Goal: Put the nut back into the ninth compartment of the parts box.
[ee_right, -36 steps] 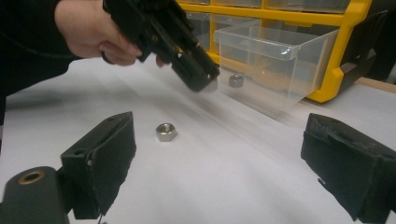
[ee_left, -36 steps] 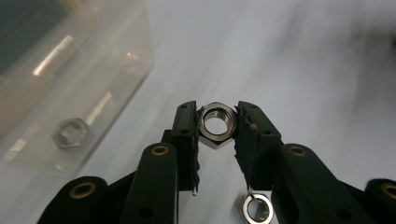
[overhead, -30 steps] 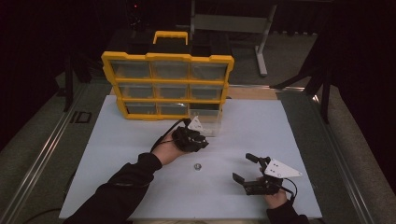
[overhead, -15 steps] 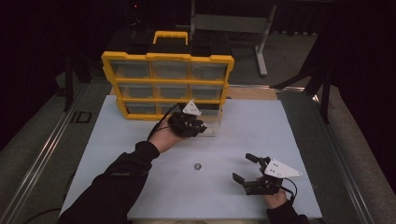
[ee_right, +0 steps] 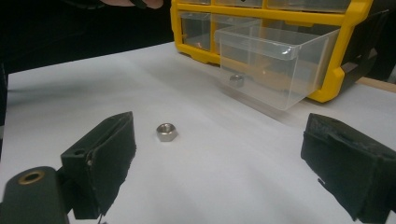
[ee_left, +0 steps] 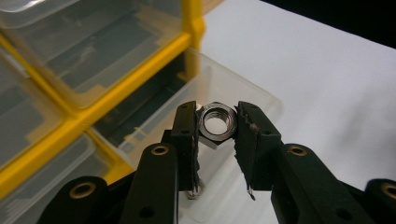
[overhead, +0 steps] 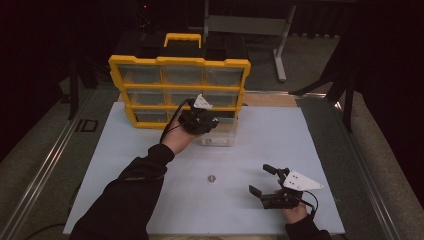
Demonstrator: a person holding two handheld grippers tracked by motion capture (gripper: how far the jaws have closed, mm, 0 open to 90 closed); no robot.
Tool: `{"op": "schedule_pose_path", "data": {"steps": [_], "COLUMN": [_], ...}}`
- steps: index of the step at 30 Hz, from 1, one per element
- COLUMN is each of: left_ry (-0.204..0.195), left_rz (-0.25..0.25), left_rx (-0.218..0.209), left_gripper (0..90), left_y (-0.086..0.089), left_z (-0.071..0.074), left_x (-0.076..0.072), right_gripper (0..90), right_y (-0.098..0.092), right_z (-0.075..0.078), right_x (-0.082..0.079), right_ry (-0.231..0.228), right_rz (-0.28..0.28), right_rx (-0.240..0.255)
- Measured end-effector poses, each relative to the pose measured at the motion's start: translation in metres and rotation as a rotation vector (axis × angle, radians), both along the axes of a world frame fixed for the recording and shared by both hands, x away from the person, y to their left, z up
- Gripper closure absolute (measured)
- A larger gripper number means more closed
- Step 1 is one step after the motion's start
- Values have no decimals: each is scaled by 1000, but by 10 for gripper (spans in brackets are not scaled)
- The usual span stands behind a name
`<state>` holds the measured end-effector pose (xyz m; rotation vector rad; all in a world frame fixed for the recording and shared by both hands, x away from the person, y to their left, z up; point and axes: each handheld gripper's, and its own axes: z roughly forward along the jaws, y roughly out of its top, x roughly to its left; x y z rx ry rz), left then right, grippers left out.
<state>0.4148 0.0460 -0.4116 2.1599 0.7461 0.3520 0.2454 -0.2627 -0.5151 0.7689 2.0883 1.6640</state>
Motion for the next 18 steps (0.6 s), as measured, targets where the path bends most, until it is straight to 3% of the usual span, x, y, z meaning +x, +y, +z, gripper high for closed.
{"op": "schedule_pose_path", "data": {"steps": [8, 18], "left_ry": [15, 59], "left_rz": [57, 75], "left_rx": [-5, 10], "left_gripper": [687, 686], "left_y": [3, -1], "left_z": [-6, -22], "left_x": [10, 18], "right_gripper": [103, 102], "right_y": [0, 0], "right_z": [0, 0], "right_x": [0, 0], "right_ry": [1, 2], "right_rz": [2, 4], "right_rx": [1, 1]}}
